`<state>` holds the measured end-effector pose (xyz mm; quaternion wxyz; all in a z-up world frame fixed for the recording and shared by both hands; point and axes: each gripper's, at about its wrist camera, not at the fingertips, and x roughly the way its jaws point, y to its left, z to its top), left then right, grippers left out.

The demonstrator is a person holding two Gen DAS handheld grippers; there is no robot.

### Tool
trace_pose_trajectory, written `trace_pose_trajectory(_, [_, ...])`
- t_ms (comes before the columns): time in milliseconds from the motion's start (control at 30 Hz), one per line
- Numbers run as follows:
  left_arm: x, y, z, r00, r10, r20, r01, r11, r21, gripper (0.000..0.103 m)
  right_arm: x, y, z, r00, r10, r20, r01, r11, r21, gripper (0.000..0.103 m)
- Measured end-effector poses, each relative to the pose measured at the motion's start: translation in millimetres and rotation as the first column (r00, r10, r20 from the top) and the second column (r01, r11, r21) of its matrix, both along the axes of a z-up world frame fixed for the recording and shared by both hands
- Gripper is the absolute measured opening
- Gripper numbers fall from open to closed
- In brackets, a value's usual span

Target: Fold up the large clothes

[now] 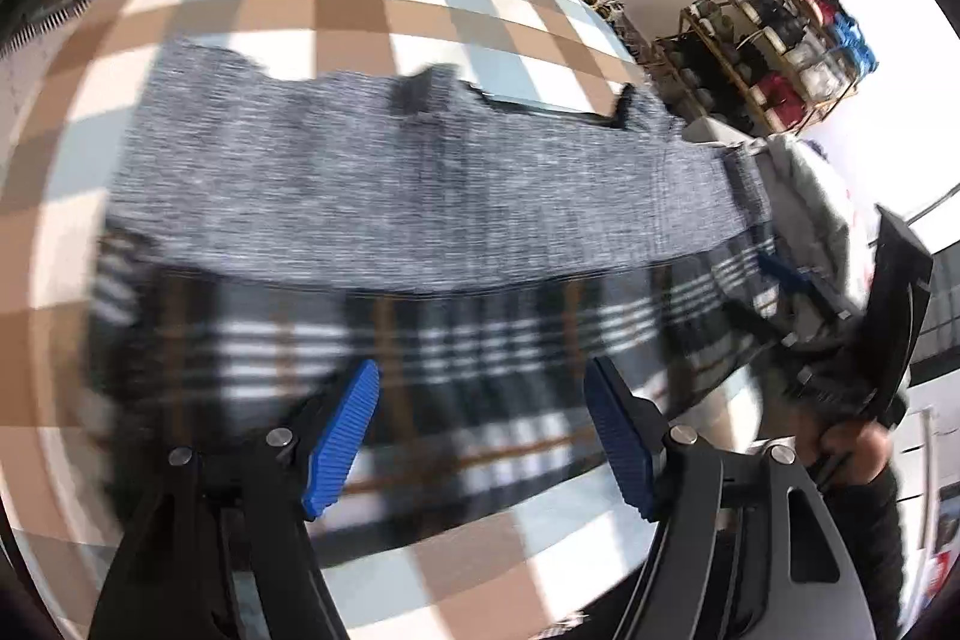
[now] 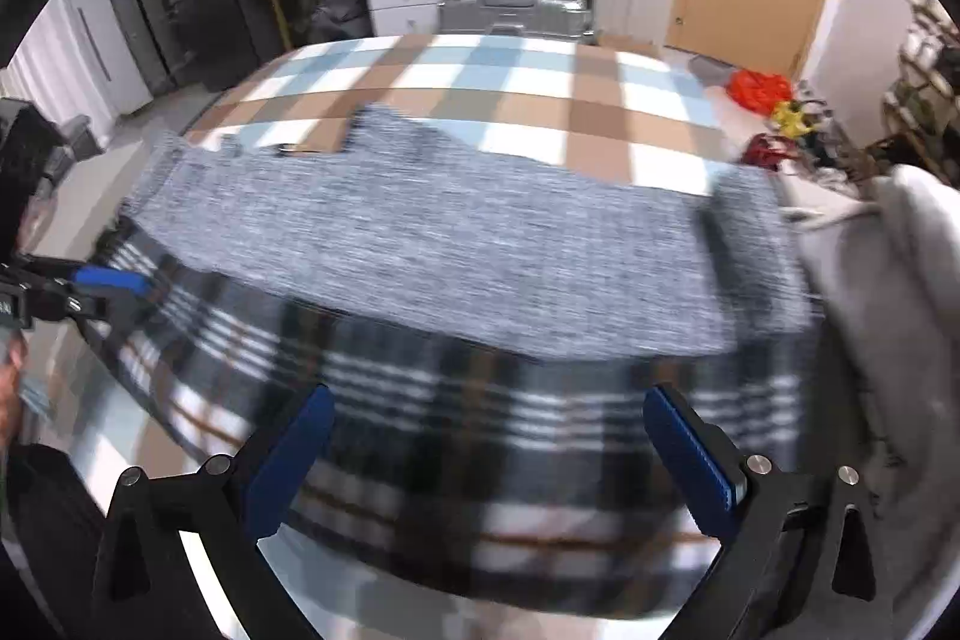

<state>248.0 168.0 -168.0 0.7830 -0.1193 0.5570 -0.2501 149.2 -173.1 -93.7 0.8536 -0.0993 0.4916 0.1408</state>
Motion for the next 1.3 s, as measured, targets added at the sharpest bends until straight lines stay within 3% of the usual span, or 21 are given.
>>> trace_pose_trajectory(67, [3,5,-12,1.0,0.007,0.002,-0.007,1.0,-0.004,0.067,5,-13,-17,0.998,-0.029,-0.05,0.026,0.998,-0.061,0.103])
trace_pose_trajectory(200, [2,-1,-19,0.999,0.002,0.048,0.0,0.999,-0.037,0.066,15,-47,-45,0.978,-0.098,-0.186,0.128,0.979,0.158,0.103])
trace_pose_trajectory(333, [-5,-6,-17,0.994,-0.033,0.105,0.033,0.999,0.006,0.066,12,-58,-47,0.98,-0.101,-0.169,0.14,0.961,0.237,0.103])
trace_pose_trajectory(433, [-9,-6,-3,0.994,-0.046,0.098,0.046,0.999,0.002,0.067,15,-55,-34,0.972,-0.11,-0.209,0.155,0.966,0.208,0.103])
trace_pose_trajectory(533, [-14,-1,10,0.995,-0.034,0.098,0.036,0.999,-0.019,0.067,14,-56,-12,0.981,-0.115,-0.159,0.152,0.958,0.244,0.103])
trace_pose_trajectory(667, [-17,3,-5,0.997,-0.047,0.067,0.048,0.999,-0.008,0.067,8,-50,-15,0.98,-0.037,-0.195,0.096,0.95,0.298,0.103])
trace_pose_trajectory(833, [-13,-1,-14,0.992,-0.087,0.089,0.083,0.995,0.047,0.067,3,-38,-45,0.979,-0.048,-0.2,0.084,0.981,0.177,0.103])
trace_pose_trajectory(900, [-11,-3,-16,0.993,-0.078,0.094,0.075,0.996,0.045,0.067,2,-37,-48,0.984,-0.057,-0.168,0.085,0.982,0.167,0.103])
trace_pose_trajectory(1000, [-12,-1,-14,0.993,-0.065,0.094,0.063,0.998,0.026,0.067,6,-33,-47,0.977,-0.075,-0.198,0.106,0.983,0.153,0.103])
trace_pose_trajectory(1100, [-10,-1,6,0.995,-0.065,0.073,0.062,0.997,0.042,0.067,12,-29,-25,0.976,-0.081,-0.201,0.108,0.986,0.128,0.103])
trace_pose_trajectory(1233, [8,-11,36,0.983,-0.075,0.165,0.06,0.994,0.093,0.067,43,-26,25,0.993,-0.111,-0.041,0.116,0.984,0.132,0.103])
trace_pose_trajectory(1300, [30,-21,37,0.986,-0.082,0.142,0.067,0.992,0.109,0.067,66,-26,29,0.988,-0.137,-0.069,0.146,0.978,0.146,0.103])
